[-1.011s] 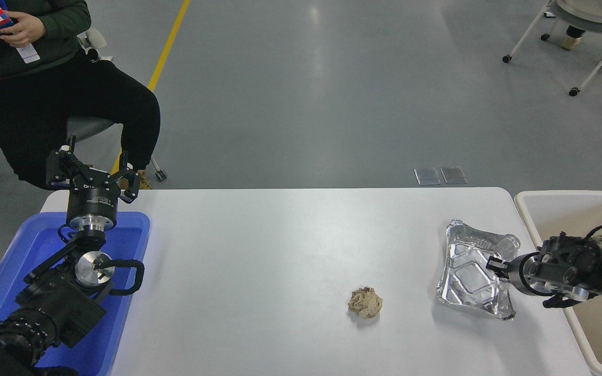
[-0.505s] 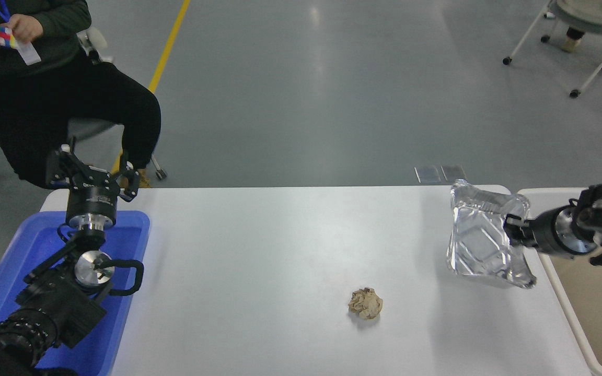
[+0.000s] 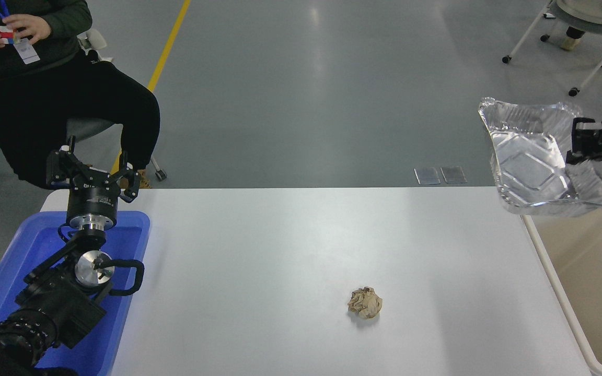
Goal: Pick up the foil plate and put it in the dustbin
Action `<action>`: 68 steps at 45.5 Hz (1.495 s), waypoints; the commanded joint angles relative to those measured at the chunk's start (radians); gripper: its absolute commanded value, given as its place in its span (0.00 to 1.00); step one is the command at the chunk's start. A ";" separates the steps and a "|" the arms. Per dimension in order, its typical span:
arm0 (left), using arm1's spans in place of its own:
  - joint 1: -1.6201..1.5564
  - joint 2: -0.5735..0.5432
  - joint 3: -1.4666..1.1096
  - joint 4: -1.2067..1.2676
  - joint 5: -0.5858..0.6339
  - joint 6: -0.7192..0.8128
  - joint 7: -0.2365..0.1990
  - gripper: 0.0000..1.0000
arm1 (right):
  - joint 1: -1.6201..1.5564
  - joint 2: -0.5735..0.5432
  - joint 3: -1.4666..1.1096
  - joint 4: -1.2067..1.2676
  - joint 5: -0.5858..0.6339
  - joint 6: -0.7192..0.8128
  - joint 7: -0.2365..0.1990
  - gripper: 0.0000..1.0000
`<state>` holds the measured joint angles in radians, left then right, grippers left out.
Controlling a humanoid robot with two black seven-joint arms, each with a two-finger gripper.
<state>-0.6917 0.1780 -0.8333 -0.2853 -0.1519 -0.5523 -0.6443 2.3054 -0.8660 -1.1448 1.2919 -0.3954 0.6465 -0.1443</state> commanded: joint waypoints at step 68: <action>0.000 0.000 0.000 0.000 0.000 0.002 0.000 0.99 | -1.652 0.550 1.320 -1.435 0.329 -0.834 0.002 0.00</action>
<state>-0.6918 0.1780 -0.8326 -0.2853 -0.1518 -0.5507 -0.6443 0.7391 -0.4326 0.0974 -0.1196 -0.1171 -0.1020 -0.1455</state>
